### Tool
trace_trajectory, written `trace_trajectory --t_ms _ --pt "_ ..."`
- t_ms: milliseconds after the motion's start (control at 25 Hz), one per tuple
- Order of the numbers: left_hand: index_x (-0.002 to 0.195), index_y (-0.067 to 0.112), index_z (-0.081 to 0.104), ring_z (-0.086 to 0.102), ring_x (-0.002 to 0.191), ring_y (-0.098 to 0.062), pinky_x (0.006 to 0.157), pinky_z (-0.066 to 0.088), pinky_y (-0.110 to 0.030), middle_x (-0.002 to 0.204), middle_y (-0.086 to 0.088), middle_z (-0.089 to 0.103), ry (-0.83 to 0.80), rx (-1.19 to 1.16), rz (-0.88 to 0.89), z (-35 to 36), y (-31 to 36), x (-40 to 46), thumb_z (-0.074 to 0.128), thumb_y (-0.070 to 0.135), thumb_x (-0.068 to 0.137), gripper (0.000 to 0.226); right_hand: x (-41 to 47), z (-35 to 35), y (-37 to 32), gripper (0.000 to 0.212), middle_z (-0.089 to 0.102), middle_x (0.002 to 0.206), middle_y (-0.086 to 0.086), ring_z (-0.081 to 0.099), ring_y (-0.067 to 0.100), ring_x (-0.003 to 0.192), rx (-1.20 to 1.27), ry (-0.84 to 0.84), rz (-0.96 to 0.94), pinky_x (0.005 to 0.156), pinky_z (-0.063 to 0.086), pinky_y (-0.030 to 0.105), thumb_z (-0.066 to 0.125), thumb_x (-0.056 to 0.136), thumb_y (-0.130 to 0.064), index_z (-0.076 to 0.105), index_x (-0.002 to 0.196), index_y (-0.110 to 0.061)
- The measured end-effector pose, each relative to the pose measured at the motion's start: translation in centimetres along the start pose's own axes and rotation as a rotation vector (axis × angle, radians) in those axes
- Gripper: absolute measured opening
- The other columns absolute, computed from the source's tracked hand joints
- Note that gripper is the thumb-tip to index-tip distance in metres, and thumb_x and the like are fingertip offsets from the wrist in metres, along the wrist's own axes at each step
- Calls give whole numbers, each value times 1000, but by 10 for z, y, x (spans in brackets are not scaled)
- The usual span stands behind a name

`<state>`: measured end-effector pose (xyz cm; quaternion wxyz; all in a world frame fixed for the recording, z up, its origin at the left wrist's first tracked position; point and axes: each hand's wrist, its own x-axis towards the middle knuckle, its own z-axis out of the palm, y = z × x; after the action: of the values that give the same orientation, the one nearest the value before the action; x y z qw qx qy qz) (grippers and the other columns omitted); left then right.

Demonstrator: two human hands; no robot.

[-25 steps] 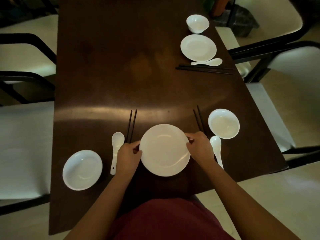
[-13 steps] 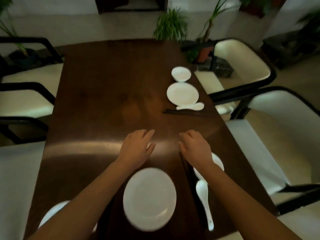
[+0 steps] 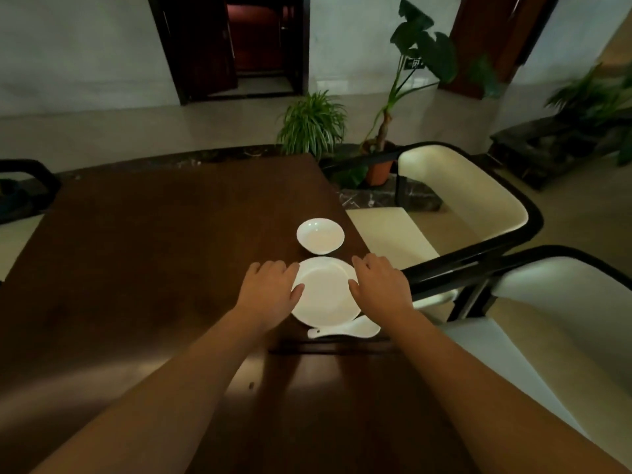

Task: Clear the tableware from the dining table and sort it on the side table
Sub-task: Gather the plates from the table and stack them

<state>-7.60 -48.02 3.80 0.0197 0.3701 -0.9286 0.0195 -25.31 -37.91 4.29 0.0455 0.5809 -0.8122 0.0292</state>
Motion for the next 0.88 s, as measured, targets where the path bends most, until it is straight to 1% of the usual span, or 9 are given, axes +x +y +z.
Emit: trace_trajectory --t_ms 120,200,360,440,520,600,720,800,880 --pt "130 20 39 50 114 -25 100 35 -44 121 -6 56 -74 -14 -103 40 -11 46 34 43 93 44 40 42 21 45 49 128 9 49 25 113 -14 -93 14 84 47 37 45 93 -32 37 133 -14" --pt "132 18 38 49 114 -26 96 40 -44 124 -8 53 -121 -76 -219 60 -15 61 36 47 92 49 54 62 28 45 47 128 10 47 27 115 34 -176 65 86 47 38 47 93 -32 37 131 -11" --pt "131 15 41 50 113 -30 89 44 -43 129 -11 47 -255 -311 -415 93 -11 71 51 46 85 56 70 96 33 33 46 122 13 50 31 108 152 -317 160 85 46 41 47 90 -28 50 116 -7" --pt "123 12 49 56 100 -29 84 50 -40 122 -12 51 -236 -482 -505 97 -9 70 58 34 83 47 74 105 34 28 52 115 14 55 31 100 291 -316 225 79 46 39 50 88 -24 52 110 -7" --pt "117 7 53 58 89 -27 73 56 -39 113 -12 57 -205 -733 -617 95 -7 68 58 14 82 36 76 109 33 24 60 106 15 58 30 93 461 -293 310 73 47 36 53 85 -17 56 105 -5" --pt "119 5 54 58 97 -30 68 56 -36 116 -13 57 -193 -978 -725 92 -7 67 54 -1 84 35 77 108 34 22 64 102 17 61 30 91 625 -259 417 73 51 36 55 82 -8 62 101 -1" --pt "116 4 58 59 105 -31 71 55 -36 120 -15 59 -153 -1168 -796 86 -11 59 50 -8 84 35 75 100 33 21 67 103 23 64 38 96 915 -254 575 83 56 47 52 80 4 67 95 2" --pt "115 3 59 60 100 -27 70 54 -36 117 -14 60 -140 -1237 -811 77 -15 52 50 -10 84 35 72 85 28 19 67 95 17 65 33 91 1036 -250 645 75 58 43 53 80 9 65 76 -5" --pt "113 3 60 58 93 -22 68 52 -33 110 -11 59 -146 -1297 -803 60 -22 40 51 -11 83 33 64 66 20 22 64 94 13 64 27 88 1135 -270 659 60 56 33 55 80 11 62 76 -9"
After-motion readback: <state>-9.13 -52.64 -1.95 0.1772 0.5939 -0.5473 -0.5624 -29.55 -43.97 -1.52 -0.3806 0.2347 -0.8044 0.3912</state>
